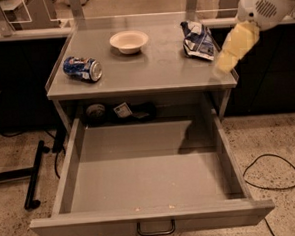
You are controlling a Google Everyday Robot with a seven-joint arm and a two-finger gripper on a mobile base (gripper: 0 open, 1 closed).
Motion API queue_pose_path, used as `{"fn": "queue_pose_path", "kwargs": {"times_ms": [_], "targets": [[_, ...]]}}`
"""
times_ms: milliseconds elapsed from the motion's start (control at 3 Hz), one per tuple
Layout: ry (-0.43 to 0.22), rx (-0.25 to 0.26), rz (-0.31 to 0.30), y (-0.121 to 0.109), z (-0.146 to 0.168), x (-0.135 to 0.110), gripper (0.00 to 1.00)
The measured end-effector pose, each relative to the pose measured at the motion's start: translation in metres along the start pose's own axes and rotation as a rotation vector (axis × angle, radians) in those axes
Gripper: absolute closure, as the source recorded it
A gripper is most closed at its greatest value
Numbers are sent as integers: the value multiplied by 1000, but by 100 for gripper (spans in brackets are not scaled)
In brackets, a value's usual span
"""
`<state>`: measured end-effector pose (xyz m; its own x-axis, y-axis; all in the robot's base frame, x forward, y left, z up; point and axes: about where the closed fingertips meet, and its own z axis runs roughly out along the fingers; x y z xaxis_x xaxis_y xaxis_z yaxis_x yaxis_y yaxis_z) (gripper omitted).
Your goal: Place blue chip bag into top drawer
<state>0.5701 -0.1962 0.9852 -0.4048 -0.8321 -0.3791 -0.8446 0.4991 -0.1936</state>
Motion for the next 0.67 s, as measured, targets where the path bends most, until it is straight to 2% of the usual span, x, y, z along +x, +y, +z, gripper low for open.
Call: {"fn": "queue_pose_path", "kwargs": {"times_ms": [333, 667], "targets": [[-53, -12, 144, -52, 43, -37, 0], [-131, 6, 350, -101, 71, -56, 0]]}}
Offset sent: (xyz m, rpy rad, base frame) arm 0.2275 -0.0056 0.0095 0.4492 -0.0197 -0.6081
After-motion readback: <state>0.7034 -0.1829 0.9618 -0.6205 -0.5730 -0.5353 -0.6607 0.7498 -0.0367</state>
